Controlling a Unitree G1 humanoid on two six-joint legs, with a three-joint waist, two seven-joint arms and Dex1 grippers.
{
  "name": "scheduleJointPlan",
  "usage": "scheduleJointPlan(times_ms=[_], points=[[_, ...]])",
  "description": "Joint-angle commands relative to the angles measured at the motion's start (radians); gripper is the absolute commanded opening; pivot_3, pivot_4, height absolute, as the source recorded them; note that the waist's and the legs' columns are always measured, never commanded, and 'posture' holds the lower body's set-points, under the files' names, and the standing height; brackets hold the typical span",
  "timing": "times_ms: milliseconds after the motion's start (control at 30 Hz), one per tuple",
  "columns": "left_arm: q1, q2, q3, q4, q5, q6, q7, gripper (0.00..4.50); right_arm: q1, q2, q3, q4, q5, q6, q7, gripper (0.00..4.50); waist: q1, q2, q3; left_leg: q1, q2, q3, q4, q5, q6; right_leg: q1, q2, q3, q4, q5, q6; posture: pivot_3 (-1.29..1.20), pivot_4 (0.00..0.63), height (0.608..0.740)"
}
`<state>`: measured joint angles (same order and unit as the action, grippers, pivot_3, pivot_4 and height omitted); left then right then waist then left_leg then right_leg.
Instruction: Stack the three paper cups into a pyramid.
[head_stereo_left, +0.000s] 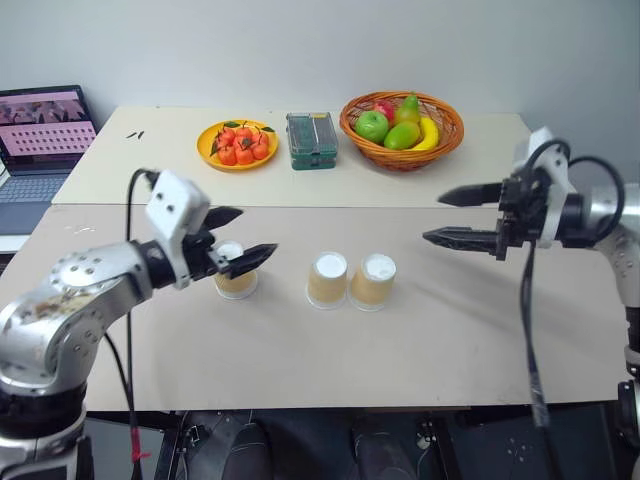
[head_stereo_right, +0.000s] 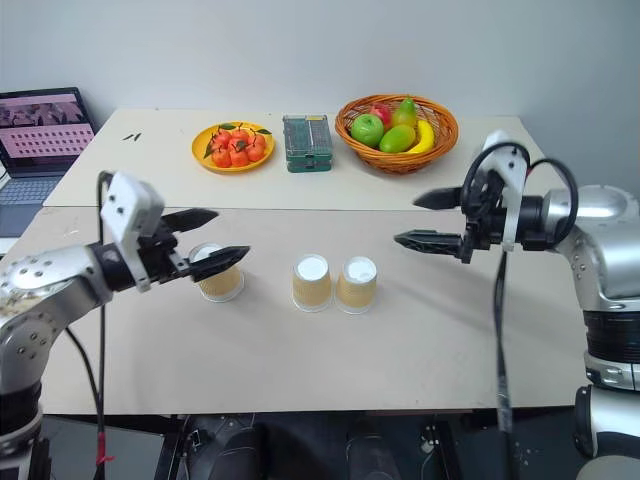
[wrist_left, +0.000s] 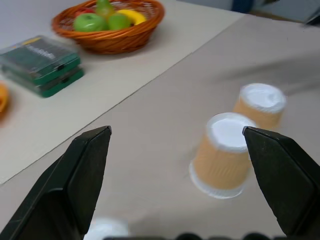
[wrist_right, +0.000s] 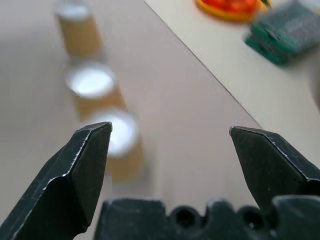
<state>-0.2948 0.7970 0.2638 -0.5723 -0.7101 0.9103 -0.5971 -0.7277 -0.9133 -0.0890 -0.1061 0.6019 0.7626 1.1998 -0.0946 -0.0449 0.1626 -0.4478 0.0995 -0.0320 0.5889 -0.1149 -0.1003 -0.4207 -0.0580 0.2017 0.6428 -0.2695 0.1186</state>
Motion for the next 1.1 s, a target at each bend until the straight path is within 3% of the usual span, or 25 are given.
scheduleJointPlan(times_ms=[33,267,633,900,1100], points=[[0.111,0.006,0.059,-0.099,-0.017,-0.025,-0.013,4.50,-0.039,-0.008,-0.059,-0.084,0.130,0.095,0.010,4.45,0.004,-0.001,0.000,0.000,0.000,0.000,0.000,-0.001,0.000,0.000,0.000,0.000,0.000,0.000,-0.001,0.00,0.150,0.738],[0.231,-0.072,0.122,-0.100,0.076,-0.117,0.103,4.50,0.007,-0.049,0.006,-0.104,0.141,0.103,0.076,4.45,0.029,-0.003,0.002,0.000,0.000,0.000,0.003,-0.001,0.000,0.000,-0.001,-0.001,-0.001,-0.005,-0.008,0.00,0.150,0.738],[0.367,-0.226,0.037,-0.048,0.235,-0.306,0.175,4.50,0.021,-0.061,0.049,-0.099,0.086,0.059,0.092,4.45,0.025,-0.003,0.002,0.000,0.000,0.001,0.002,-0.001,0.000,-0.001,-0.001,-0.001,0.000,-0.005,-0.009,0.00,0.150,0.738],[0.340,-0.282,-0.038,0.050,0.300,-0.387,0.179,4.50,0.021,-0.079,0.030,-0.114,0.090,0.065,0.075,4.45,0.027,-0.003,0.002,0.000,0.000,0.001,0.002,-0.001,0.000,-0.001,-0.001,0.000,0.000,-0.005,-0.008,0.00,0.150,0.738],[0.222,-0.335,-0.103,0.173,0.356,-0.447,0.198,4.50,0.030,-0.095,0.013,-0.128,0.100,0.077,0.054,4.45,0.028,-0.003,0.002,0.000,0.000,0.001,0.002,-0.001,0.000,-0.001,-0.001,-0.001,0.000,-0.005,-0.008,0.00,0.150,0.738]])
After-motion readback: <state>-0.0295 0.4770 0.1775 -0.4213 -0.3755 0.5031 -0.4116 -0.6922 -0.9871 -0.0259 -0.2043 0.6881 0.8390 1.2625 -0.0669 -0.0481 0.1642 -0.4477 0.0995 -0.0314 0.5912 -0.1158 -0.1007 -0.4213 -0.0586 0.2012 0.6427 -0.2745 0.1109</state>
